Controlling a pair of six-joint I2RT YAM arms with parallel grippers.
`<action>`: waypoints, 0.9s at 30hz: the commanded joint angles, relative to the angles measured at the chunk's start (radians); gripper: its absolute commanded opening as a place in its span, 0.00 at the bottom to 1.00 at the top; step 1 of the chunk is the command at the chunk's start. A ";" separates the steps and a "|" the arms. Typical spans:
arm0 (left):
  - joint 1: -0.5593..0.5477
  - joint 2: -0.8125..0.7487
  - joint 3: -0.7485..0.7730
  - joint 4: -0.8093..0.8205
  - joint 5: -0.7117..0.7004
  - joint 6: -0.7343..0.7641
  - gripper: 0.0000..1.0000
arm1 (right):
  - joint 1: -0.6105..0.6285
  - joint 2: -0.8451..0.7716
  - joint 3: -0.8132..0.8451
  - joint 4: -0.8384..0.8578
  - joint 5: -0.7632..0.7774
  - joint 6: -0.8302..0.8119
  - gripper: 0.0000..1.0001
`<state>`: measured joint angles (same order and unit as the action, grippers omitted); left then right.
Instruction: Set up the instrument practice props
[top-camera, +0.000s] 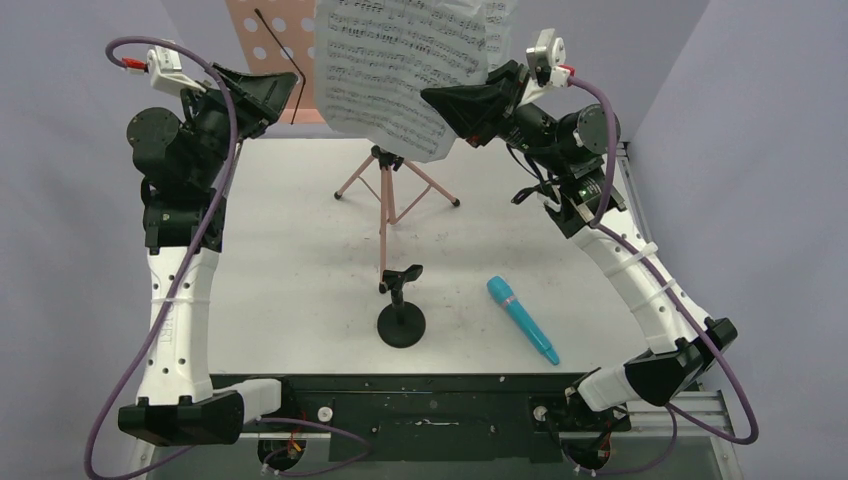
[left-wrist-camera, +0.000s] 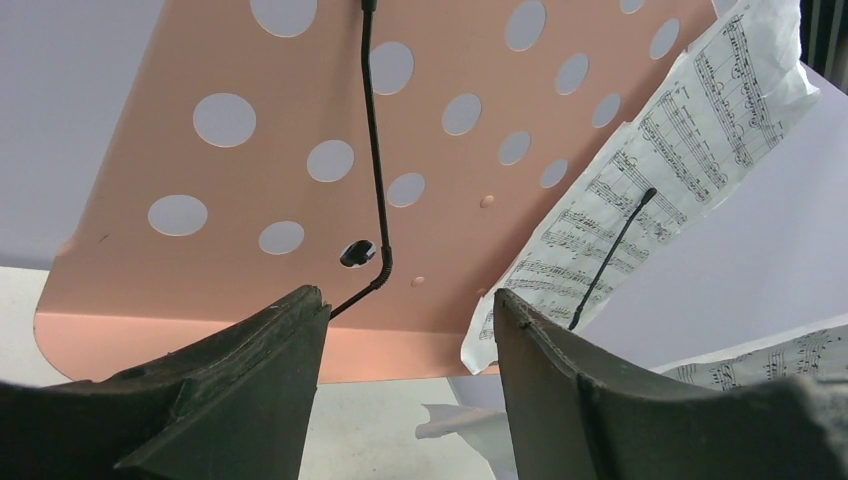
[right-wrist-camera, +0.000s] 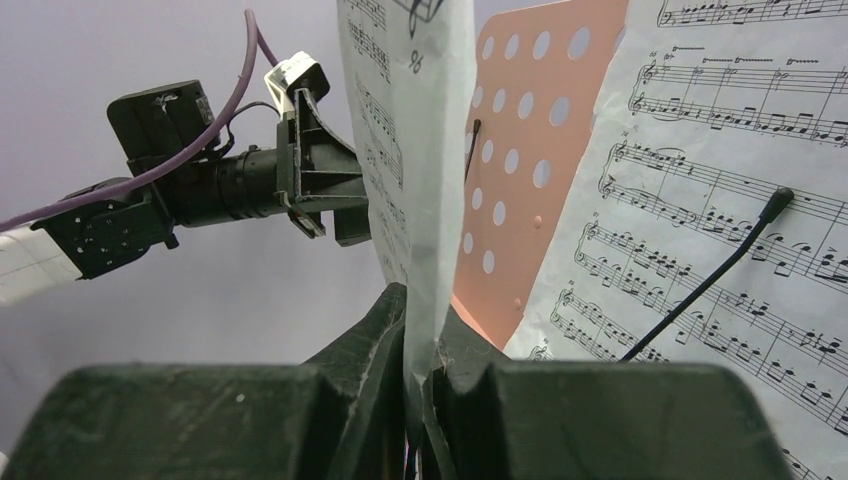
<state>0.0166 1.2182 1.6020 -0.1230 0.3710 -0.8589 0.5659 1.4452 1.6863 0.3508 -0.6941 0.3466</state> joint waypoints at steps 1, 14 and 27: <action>-0.033 0.009 0.000 0.065 -0.033 -0.024 0.59 | 0.012 -0.049 0.006 0.002 0.038 -0.033 0.05; -0.087 0.046 -0.014 0.109 -0.059 0.001 0.50 | 0.013 -0.048 0.025 -0.016 0.062 -0.057 0.05; -0.087 0.062 -0.065 0.264 -0.067 -0.007 0.40 | 0.028 -0.018 0.058 0.001 0.076 -0.069 0.05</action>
<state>-0.0650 1.2713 1.5295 0.0322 0.3035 -0.8616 0.5838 1.4242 1.6867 0.3099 -0.6323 0.2962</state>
